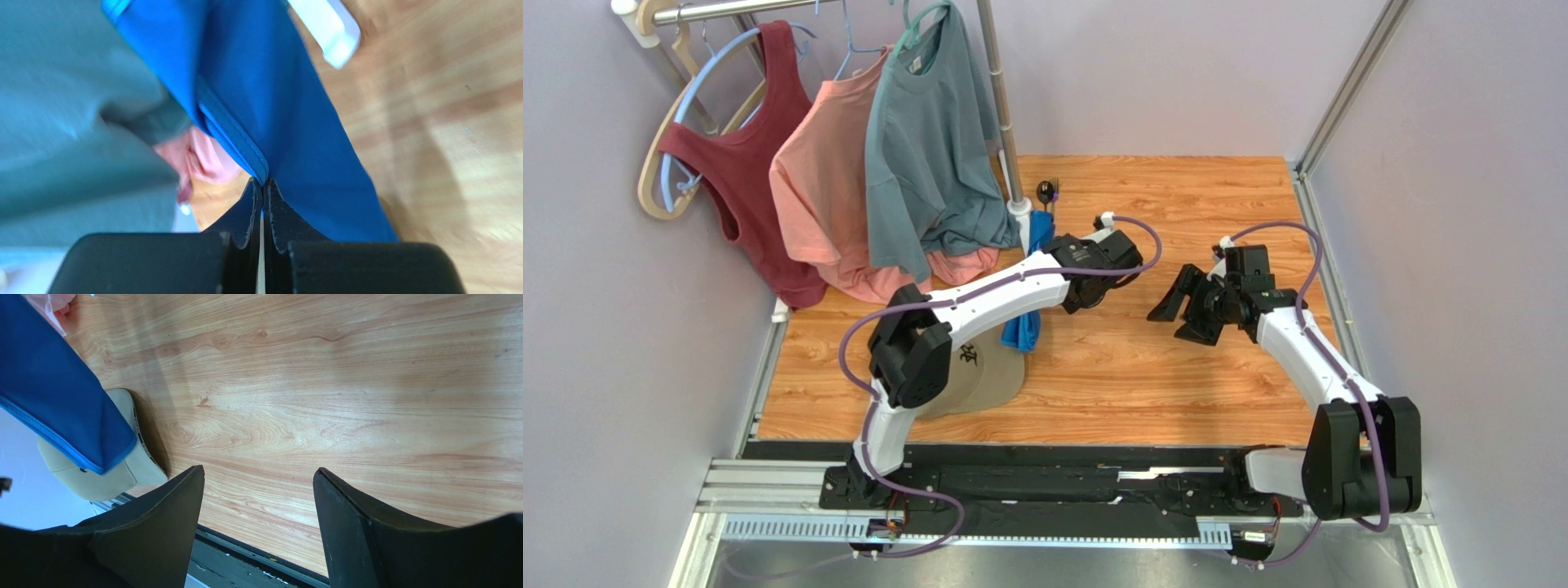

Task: Fold the napkin into a case and place the utensils inside
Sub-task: Turn over the smaller rectangle-folded napkin at the center of the board.

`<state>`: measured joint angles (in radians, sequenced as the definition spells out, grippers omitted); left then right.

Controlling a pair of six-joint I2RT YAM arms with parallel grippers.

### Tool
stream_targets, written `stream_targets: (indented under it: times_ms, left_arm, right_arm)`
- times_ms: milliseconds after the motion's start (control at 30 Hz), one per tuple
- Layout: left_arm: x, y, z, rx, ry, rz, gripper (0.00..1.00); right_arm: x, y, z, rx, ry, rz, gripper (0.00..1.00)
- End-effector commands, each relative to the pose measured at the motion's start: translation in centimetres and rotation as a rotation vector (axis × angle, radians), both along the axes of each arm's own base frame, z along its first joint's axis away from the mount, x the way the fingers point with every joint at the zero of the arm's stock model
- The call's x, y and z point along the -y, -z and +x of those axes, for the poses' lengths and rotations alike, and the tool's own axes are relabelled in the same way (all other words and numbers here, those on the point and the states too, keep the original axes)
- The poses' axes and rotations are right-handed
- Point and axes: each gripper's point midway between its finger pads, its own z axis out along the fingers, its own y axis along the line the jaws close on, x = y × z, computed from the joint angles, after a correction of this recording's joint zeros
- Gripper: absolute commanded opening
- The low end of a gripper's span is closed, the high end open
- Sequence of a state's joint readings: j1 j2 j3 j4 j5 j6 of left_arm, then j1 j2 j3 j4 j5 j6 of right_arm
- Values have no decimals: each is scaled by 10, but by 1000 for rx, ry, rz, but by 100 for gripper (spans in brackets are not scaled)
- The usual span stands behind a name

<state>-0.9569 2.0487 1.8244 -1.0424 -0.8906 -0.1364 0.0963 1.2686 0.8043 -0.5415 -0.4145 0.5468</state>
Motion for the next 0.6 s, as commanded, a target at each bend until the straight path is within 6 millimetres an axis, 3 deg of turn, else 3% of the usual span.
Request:
stream_targets:
  times_ms: [0, 67, 100, 200, 333, 400, 567]
  left_arm:
    - [-4, -28, 43, 77, 135, 39, 0]
    - [0, -30, 55, 87, 214, 106, 0]
    - [-3, -19, 56, 75, 248, 161, 0]
    - [9, -25, 76, 161, 329, 233, 0]
    - [22, -7, 90, 162, 381, 350, 0]
    - [27, -11, 94, 194, 351, 386, 0]
    - [36, 3, 85, 203, 313, 376, 0]
  right_arm:
    - [-6, -7, 1, 47, -30, 43, 70]
    - [-7, -6, -1, 47, -32, 46, 70]
    - [-6, -6, -1, 48, -30, 45, 70]
    - [-5, -2, -3, 44, -29, 39, 70]
    - [-4, 1, -5, 31, -30, 43, 69]
    - [-3, 2, -4, 32, -28, 42, 69]
    - [0, 4, -6, 25, -25, 50, 69]
